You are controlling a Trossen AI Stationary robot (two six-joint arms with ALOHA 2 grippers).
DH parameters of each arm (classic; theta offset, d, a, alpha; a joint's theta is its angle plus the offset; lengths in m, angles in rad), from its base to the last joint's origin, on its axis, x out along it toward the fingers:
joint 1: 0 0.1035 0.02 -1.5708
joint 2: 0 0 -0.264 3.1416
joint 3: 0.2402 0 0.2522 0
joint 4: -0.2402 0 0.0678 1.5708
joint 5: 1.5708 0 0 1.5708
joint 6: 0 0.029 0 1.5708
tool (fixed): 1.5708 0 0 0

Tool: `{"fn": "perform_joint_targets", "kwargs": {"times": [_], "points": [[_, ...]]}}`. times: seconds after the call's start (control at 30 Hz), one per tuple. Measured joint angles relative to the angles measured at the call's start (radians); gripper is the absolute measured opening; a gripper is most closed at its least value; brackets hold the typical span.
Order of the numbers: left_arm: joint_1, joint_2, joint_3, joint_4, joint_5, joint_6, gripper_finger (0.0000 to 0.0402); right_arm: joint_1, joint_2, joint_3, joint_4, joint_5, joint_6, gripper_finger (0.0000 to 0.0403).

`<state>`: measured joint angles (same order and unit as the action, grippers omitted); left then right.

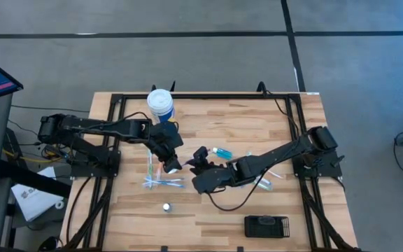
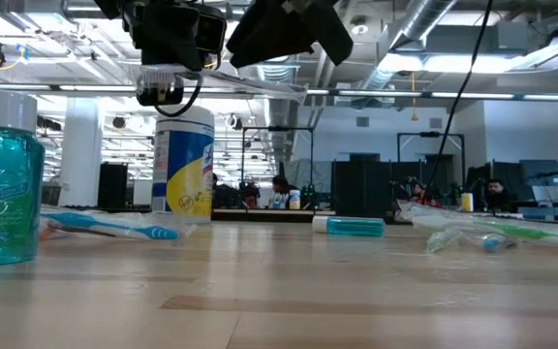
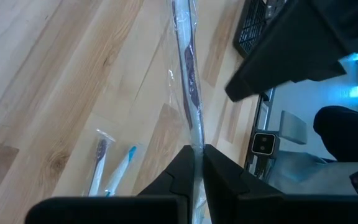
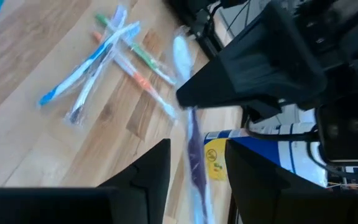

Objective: Pick & Place toothbrushing station
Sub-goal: Put the top left violet toothbrush into the wire organizer

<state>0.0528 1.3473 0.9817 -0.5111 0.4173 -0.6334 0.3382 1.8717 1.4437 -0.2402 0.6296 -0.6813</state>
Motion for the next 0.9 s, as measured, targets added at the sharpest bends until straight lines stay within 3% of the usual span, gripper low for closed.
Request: {"fn": "perform_joint_targets", "kwargs": {"times": [0.9], "points": [[0.000, 0.000, 0.000, 0.027, 0.023, 0.000, 0.0015, -0.027, 0.000, 0.000, 0.019, -0.038, -0.044, 0.0138]]}}
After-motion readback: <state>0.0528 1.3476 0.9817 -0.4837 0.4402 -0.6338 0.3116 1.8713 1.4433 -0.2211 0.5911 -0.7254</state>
